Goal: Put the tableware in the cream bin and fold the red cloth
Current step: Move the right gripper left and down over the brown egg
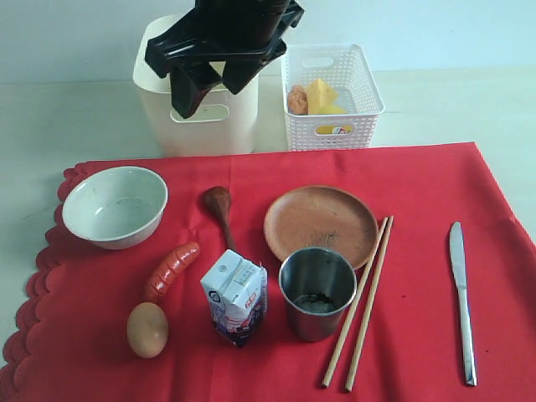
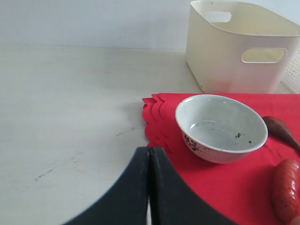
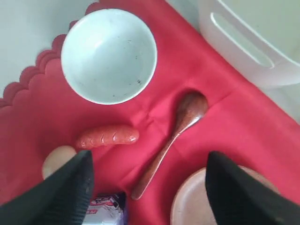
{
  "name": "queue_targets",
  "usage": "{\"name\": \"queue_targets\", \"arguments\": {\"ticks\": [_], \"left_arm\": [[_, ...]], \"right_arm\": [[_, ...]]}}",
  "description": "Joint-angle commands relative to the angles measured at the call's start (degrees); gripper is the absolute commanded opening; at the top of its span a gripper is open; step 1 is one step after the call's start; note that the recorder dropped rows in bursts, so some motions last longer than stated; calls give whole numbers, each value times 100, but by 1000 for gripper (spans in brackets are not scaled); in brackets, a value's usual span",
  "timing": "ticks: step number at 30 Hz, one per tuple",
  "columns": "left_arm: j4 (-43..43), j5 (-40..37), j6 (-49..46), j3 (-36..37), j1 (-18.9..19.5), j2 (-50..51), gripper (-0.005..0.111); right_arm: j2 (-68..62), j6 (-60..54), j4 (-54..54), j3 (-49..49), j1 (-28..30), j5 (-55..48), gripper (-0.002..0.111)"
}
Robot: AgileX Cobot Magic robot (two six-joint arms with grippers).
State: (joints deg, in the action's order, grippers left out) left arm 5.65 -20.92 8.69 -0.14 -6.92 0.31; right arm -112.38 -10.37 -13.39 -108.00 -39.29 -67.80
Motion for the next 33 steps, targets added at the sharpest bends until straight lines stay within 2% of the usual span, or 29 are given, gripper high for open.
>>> {"name": "queue_targets", "arguments": {"ticks": [1,8,14,22,29,33], "left_arm": [[-32,51,28,14,10,-31,0],[-32,51,28,14,10,-31,0],[-32,51,28,14,10,-31,0],[-32,51,28,14,10,-31,0],[-32,51,28,14,10,-31,0],[-32,51,28,14,10,-31,0]], "right_arm": [[62,294,327,-38,-377,-205,64],[62,484,463,-23,-1048,-216,64],[62,505,463,676,-1476,59,64],[62,505,217,1512,-1601,837,64],[62,505,81,1850,-1601,1155,64],[25,368,-477,1917,-1601,1294,64]]}}
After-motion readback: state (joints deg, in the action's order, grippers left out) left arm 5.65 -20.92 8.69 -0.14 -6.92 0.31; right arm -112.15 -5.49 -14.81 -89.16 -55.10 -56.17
